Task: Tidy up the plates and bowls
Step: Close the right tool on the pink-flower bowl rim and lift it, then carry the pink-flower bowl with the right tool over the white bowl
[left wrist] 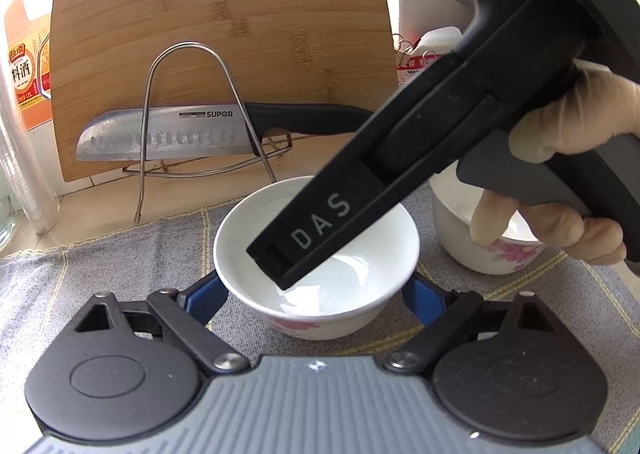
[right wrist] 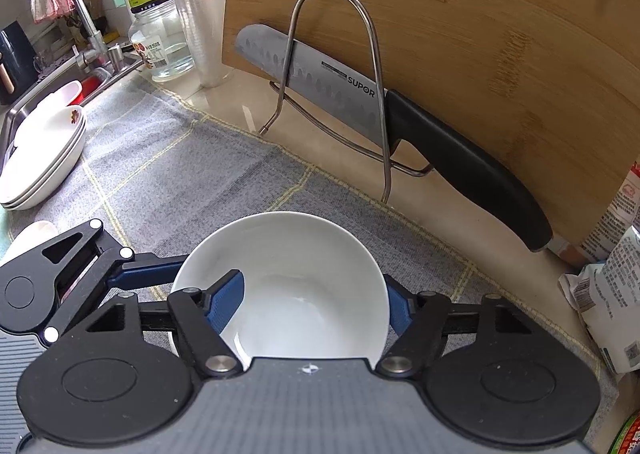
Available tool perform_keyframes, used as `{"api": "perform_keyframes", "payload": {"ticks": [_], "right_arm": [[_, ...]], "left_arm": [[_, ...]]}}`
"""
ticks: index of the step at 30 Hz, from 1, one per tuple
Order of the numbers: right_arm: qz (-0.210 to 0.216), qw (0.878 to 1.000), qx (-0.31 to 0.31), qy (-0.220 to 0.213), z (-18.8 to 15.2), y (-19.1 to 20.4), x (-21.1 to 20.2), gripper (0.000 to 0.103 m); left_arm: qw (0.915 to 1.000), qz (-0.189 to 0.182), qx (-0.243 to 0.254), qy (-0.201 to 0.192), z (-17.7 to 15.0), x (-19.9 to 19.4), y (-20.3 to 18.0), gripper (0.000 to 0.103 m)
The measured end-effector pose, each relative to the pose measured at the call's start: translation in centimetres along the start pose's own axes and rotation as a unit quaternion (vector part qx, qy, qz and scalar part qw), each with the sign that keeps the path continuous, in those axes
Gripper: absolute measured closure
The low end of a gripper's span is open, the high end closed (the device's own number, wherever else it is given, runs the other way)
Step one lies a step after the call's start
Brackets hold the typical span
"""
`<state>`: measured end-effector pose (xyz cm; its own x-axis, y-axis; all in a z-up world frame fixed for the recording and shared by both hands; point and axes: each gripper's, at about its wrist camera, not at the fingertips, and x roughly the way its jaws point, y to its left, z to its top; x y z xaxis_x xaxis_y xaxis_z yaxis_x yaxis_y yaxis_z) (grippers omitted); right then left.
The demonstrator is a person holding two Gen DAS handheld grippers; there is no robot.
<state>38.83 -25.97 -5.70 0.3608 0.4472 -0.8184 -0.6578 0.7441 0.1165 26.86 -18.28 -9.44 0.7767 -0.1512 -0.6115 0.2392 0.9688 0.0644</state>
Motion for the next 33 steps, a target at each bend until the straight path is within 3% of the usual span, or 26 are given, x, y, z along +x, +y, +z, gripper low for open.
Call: {"api": "perform_keyframes", "payload": {"ticks": [13, 16, 33], "right_arm": [[-0.001, 1.0, 0.001, -0.003, -0.2, 0.2, -0.8, 0.029], [0.001, 1.0, 0.001, -0.006, -0.4, 0.5, -1.3, 0.029], [0.015, 0.999, 0.035, -0.036, -2.4, 3.7, -6.2, 0.028]], "left_arm": [[0.9999, -0.002, 0.01, 0.006, -0.1, -0.5, -0.2, 0.01], [0.9995, 0.006, 0.031, 0.007, -0.1, -0.9, -0.5, 0.01], [0.9981, -0.034, 0.044, 0.026, 0.3, -7.2, -0.2, 0.01]]}}
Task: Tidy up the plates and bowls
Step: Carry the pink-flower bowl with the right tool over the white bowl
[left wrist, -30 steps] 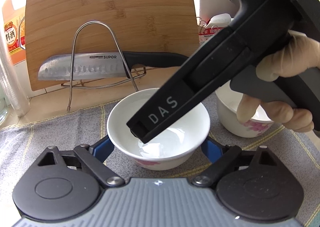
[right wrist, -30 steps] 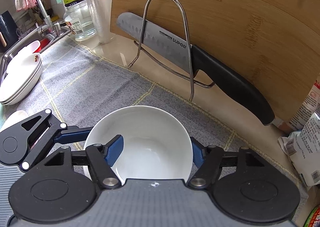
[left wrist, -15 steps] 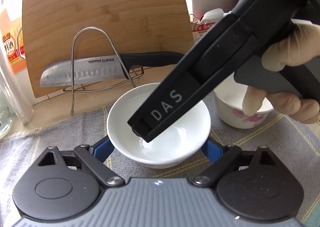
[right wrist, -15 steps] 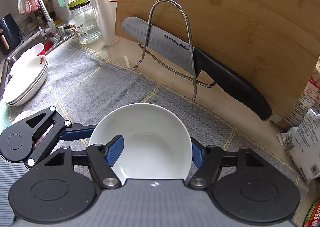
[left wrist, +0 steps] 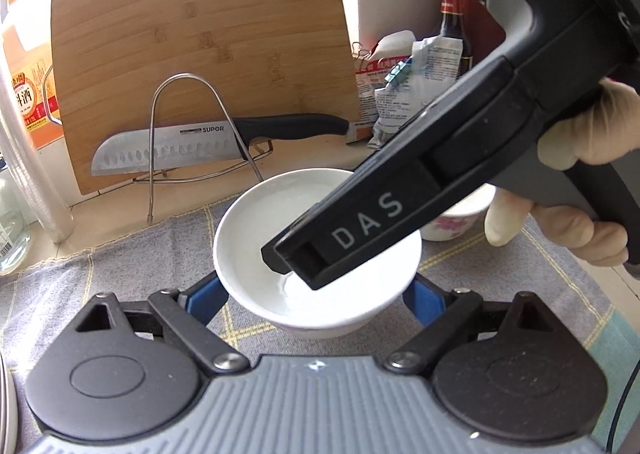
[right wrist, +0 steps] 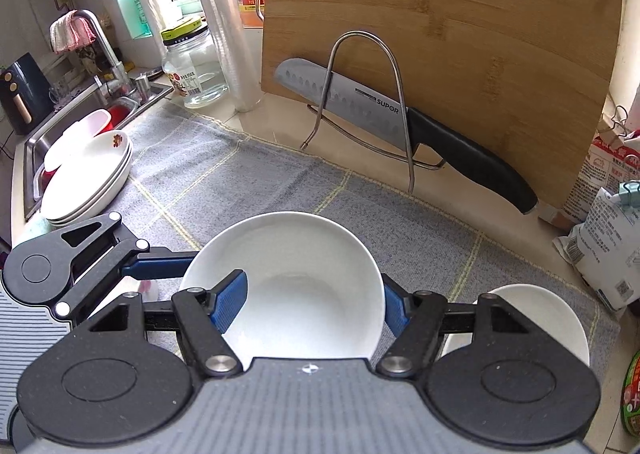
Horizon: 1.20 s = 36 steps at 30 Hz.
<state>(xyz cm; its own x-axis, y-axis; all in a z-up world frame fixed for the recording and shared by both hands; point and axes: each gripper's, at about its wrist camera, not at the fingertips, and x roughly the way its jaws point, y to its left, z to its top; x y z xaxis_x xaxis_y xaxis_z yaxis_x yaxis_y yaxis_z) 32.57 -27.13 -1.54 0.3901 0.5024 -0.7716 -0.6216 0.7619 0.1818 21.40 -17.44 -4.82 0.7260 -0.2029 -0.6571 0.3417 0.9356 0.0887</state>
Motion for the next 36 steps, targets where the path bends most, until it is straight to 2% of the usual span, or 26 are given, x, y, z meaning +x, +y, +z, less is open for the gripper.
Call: {"api": "perform_keyframes", "payload": {"ticks": [10, 19, 36], "right_arm": [[-0.002, 1.0, 0.004, -0.01, -0.8, 3.3, -1.9, 0.028], [-0.002, 1.0, -0.003, -0.013, -0.5, 6.7, -2.4, 0.028], [0.028, 0.999, -0.041, -0.011, 1.2, 12.9, -0.2, 0.027]], "left_arm": [[1.0, -0.009, 0.002, 0.003, -0.9, -3.4, 0.7, 0.01], [0.9999, -0.003, -0.004, -0.012, -2.1, -6.6, 2.4, 0.01], [0.9989, 0.031, -0.034, -0.008, -4.9, -9.9, 7.3, 0.01]]}}
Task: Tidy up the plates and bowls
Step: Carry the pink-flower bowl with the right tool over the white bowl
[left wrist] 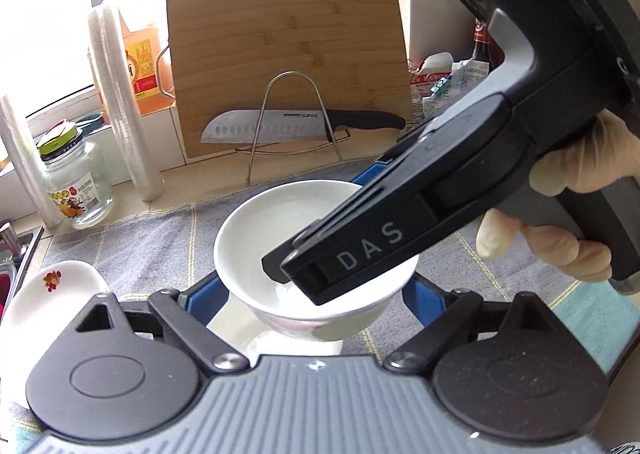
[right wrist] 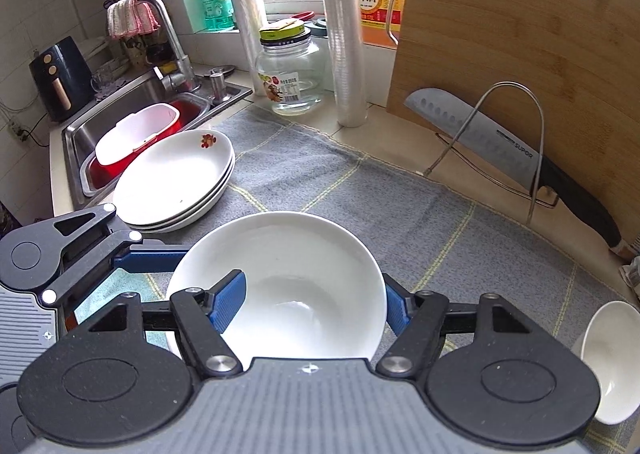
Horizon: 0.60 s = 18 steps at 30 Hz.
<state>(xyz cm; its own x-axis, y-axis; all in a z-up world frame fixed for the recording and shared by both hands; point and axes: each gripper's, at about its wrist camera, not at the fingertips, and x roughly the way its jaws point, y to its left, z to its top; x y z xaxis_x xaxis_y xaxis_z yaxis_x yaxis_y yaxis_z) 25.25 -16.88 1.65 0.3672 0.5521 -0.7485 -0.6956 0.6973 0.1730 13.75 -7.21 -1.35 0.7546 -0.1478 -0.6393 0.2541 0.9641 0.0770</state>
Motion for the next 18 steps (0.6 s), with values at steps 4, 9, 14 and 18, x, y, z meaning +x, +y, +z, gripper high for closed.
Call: {"api": "perform_keyframes", "payload": {"ticks": [4, 9, 14, 18], "right_arm": [[0.007, 1.0, -0.006, 0.003, 0.5, 1.1, 1.2, 0.027], [0.012, 1.0, -0.017, 0.005, 0.6, 2.4, 2.4, 0.027], [0.015, 1.0, -0.021, 0.007, 0.6, 2.9, 3.4, 0.027], [0.013, 1.0, -0.018, 0.013, 0.4, 3.1, 4.3, 0.027]], "left_arm": [[0.9999, 0.006, -0.009, 0.003, -0.7, -0.2, 1.2, 0.01], [0.9997, 0.011, -0.016, 0.015, -1.4, 0.2, 2.2, 0.01], [0.9993, 0.015, -0.021, 0.026, -2.0, 0.7, 2.9, 0.01], [0.9992, 0.013, -0.022, 0.031, -2.4, 1.0, 3.2, 0.01]]}}
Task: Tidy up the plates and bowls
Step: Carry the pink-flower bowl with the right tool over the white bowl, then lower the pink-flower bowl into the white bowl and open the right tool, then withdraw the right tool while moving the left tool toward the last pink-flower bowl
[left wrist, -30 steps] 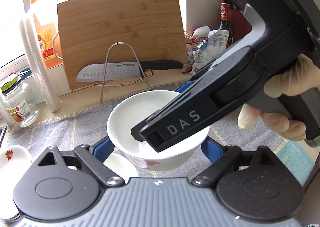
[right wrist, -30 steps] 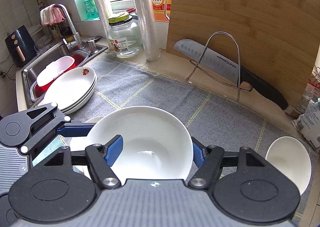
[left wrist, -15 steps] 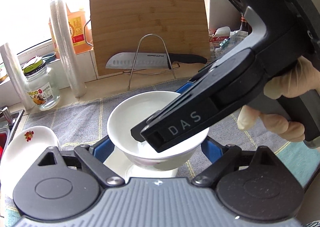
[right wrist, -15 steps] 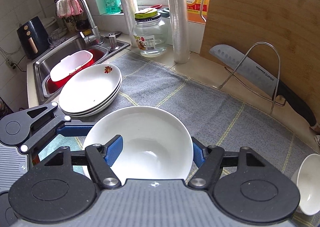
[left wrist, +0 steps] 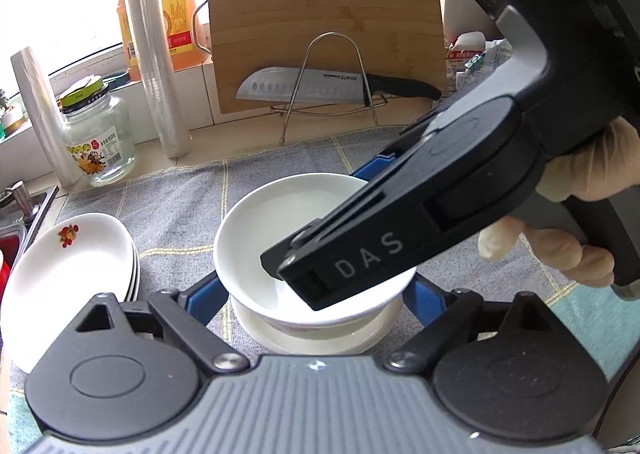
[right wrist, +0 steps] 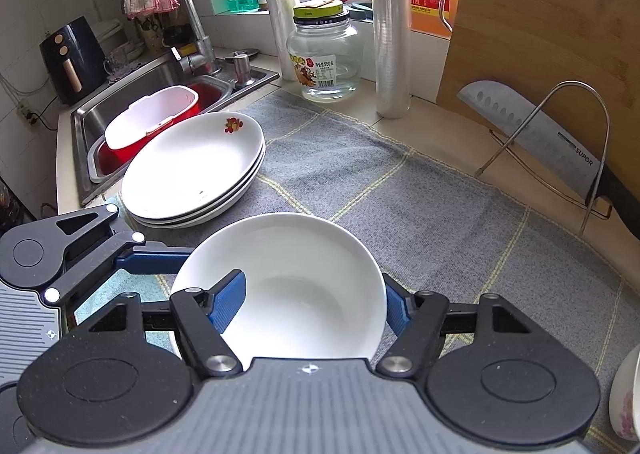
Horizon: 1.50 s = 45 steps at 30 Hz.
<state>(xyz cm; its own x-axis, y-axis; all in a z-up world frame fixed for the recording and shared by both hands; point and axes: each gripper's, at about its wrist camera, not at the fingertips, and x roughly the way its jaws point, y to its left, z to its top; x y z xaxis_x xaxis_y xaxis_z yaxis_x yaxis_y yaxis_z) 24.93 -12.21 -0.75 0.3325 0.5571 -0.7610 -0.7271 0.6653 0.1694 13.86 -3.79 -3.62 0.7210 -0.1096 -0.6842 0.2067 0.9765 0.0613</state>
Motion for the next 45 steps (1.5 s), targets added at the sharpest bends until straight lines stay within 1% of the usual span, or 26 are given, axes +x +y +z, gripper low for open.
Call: {"api": "perform_keyframes", "payload": {"ticks": [13, 20, 25, 26, 28, 29, 30, 32, 35, 38, 41, 45], "right_arm": [[-0.011, 1.0, -0.009, 0.002, -0.9, 0.1, 1.0, 0.027], [-0.022, 1.0, -0.014, 0.001, -1.1, 0.3, 1.2, 0.027], [-0.022, 1.0, -0.015, 0.002, -1.2, 0.3, 1.3, 0.026], [-0.022, 1.0, -0.015, 0.001, -1.2, 0.3, 1.3, 0.026], [-0.019, 1.0, -0.015, -0.002, -1.3, 0.4, 1.3, 0.018], [-0.016, 1.0, -0.014, -0.005, -1.3, 0.4, 1.2, 0.008], [-0.015, 1.0, -0.014, -0.009, -1.4, 0.5, 1.1, 0.001], [-0.018, 1.0, -0.016, -0.018, -1.6, 0.6, 0.7, 0.0], [-0.023, 1.0, -0.012, -0.015, -1.8, 0.4, 0.5, 0.0], [-0.026, 1.0, -0.007, -0.011, -2.3, 0.3, 0.2, 0.0], [-0.03, 0.999, -0.005, -0.01, -3.1, 0.6, -0.1, 0.0], [-0.052, 0.998, -0.005, -0.018, -3.7, 1.1, -0.5, 0.0]], "left_arm": [[0.9999, -0.001, 0.012, 0.011, -0.8, 1.1, -0.1, 0.01], [0.9998, -0.005, 0.015, 0.008, -0.9, 1.2, 0.0, 0.01], [0.9998, -0.012, 0.009, 0.011, -0.9, 1.3, 0.2, 0.009], [0.9998, -0.014, 0.008, 0.011, -0.9, 1.3, 0.3, 0.009], [0.9998, -0.016, 0.007, 0.013, -0.7, 1.4, 0.4, 0.007], [0.9997, -0.017, 0.011, 0.012, -0.7, 1.2, 0.4, 0.007], [0.9997, -0.019, 0.014, 0.012, -0.7, 1.1, 0.5, 0.007], [0.9995, -0.025, 0.019, 0.01, -0.9, 0.6, 0.6, 0.007], [0.9986, -0.047, 0.02, 0.013, -1.2, -0.2, 1.0, 0.007], [0.9978, -0.06, 0.024, 0.016, -1.8, -1.0, 1.3, 0.006], [0.9977, -0.06, 0.026, 0.02, -2.2, -1.4, 1.6, 0.006], [0.9978, -0.059, 0.019, 0.021, -2.4, -1.6, 2.1, 0.006]]}}
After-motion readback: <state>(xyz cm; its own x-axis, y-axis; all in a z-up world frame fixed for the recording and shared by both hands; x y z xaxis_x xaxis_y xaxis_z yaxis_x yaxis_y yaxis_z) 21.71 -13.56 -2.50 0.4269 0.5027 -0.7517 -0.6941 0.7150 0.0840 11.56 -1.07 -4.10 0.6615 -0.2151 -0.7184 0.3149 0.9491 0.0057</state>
